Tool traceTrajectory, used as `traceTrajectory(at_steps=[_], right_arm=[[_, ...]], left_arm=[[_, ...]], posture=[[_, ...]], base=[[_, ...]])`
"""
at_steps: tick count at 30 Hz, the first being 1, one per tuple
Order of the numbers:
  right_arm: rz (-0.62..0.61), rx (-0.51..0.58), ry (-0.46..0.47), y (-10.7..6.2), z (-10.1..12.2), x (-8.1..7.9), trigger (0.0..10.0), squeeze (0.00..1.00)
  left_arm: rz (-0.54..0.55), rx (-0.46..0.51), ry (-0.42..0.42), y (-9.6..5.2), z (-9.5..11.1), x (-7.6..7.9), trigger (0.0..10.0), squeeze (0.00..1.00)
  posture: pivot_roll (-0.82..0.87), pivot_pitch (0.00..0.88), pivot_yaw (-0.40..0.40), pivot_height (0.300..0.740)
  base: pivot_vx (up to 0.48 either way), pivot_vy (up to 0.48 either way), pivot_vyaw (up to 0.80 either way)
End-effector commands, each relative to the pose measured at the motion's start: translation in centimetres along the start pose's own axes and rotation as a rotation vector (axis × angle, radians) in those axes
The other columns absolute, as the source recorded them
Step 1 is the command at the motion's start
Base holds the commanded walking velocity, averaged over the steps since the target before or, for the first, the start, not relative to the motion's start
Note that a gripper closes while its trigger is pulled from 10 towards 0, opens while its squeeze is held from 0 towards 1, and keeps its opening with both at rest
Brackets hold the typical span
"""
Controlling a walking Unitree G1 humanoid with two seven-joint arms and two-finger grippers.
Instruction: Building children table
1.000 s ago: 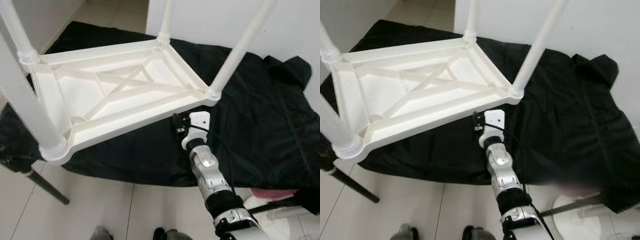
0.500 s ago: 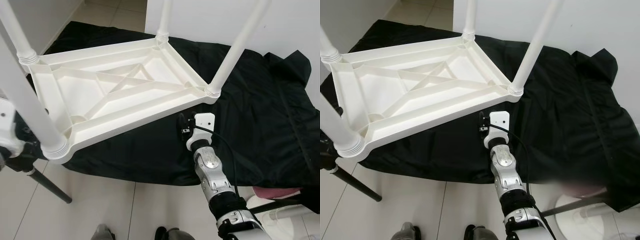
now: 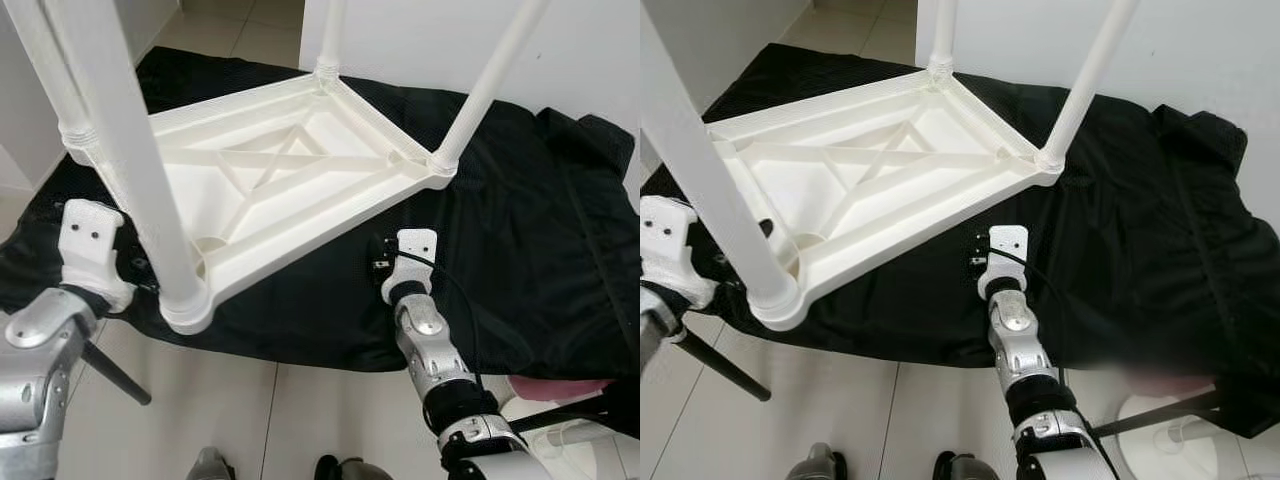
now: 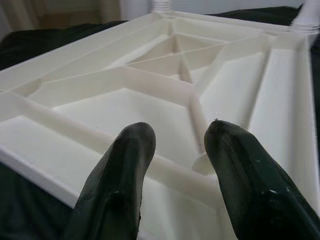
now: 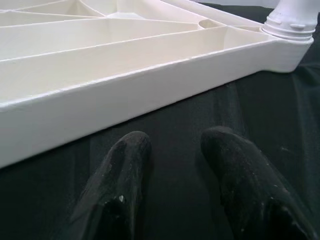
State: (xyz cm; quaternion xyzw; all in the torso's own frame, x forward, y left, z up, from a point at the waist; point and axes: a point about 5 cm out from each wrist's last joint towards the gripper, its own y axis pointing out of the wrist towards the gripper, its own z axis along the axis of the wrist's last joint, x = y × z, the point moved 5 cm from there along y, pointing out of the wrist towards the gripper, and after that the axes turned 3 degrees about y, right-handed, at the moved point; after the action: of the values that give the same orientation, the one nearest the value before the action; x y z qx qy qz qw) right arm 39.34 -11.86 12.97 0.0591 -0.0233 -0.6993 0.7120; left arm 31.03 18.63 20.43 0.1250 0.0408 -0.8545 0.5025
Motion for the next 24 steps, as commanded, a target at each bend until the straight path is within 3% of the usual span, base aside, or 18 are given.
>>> traceTrajectory(at_steps=[1,3,8,10,14,17,21,24], right_arm=[[-0.026,-0.04,0.002,0.0,-0.8,0.6,10.0,0.0],[-0.03,-0.046,0.001,0.1,-0.9,0.8,10.0,0.0],[-0.036,-0.052,-0.004,0.3,-0.9,1.0,10.0,0.0],[-0.039,-0.054,-0.003,0.6,-0.7,1.3,10.0,0.0],[-0.047,-0.058,0.006,1.1,-0.6,1.6,10.0,0.0],[-0.05,-0.062,0.009,1.4,-0.6,1.7,10.0,0.0],[-0.032,-0.068,0.014,1.9,-0.4,1.2,10.0,0.0],[0.031,-0.098,0.023,2.5,-0.5,-0.2,10.0,0.0]], left_arm=[[-0.322,0.035,-0.023,-0.1,0.5,4.4,10.0,0.0],[-0.388,0.043,-0.037,-0.2,0.6,5.7,10.0,0.0],[-0.459,0.054,-0.061,-0.4,0.8,7.2,10.0,0.0],[-0.528,0.074,-0.101,-0.5,1.2,8.8,10.0,0.0],[-0.594,0.097,-0.137,-0.6,1.9,10.6,10.0,0.0],[-0.62,0.1,-0.147,-0.7,2.1,11.3,10.0,0.0],[-0.65,0.103,-0.148,-0.5,2.3,12.4,10.0,0.0],[-0.685,0.119,-0.161,-0.4,2.7,13.5,10.0,0.0]], posture=[[0.1,0.119,-0.078,0.74],[0.09,0.119,-0.081,0.74],[0.09,0.113,-0.084,0.74],[0.09,0.109,-0.084,0.74],[0.09,0.109,-0.08,0.74],[0.09,0.109,-0.078,0.74],[0.09,0.115,-0.072,0.74],[0.09,0.123,-0.071,0.74]], base=[[0.0,0.0,0.0],[0.0,0.0,0.0],[0.0,0.0,0.0],[0.0,0.0,0.0],[0.0,0.0,0.0],[0.0,0.0,0.0],[0.0,0.0,0.0],[0.0,0.0,0.0]])
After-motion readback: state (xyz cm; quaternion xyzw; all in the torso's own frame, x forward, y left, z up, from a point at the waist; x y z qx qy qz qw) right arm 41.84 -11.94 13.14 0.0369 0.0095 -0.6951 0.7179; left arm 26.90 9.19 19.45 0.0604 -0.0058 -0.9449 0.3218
